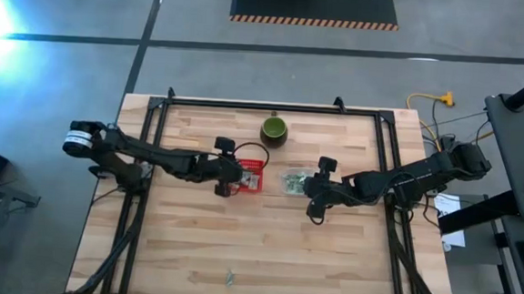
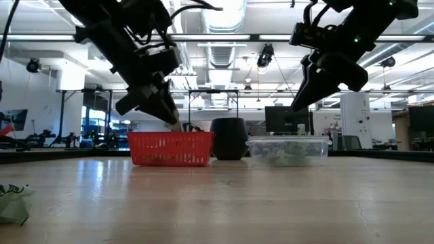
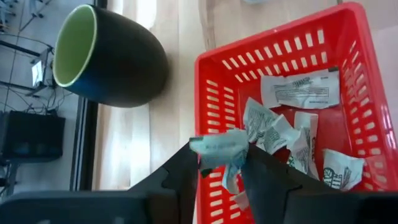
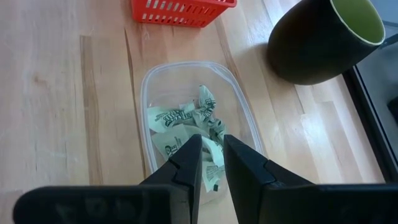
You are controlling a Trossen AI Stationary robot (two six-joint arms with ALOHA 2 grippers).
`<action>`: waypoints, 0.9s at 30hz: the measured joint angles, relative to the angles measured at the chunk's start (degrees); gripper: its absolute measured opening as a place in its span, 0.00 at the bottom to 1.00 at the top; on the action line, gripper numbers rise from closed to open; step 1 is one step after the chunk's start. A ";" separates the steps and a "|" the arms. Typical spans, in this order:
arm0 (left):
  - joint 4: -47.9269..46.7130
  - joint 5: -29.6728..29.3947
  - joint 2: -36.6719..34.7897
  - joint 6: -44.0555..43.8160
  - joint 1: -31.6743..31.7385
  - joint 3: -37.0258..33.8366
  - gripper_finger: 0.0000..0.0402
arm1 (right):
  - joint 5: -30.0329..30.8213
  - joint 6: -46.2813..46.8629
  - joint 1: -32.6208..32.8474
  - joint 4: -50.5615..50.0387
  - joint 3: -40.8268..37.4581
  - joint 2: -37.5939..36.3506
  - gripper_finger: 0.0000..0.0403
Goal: Pick and place items into bin
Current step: Put the stevia packet into the red bin
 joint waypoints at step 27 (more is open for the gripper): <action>-3.02 25.94 -1.29 -11.14 -11.70 1.29 0.31 | 0.00 0.64 0.01 0.02 -0.47 0.00 0.14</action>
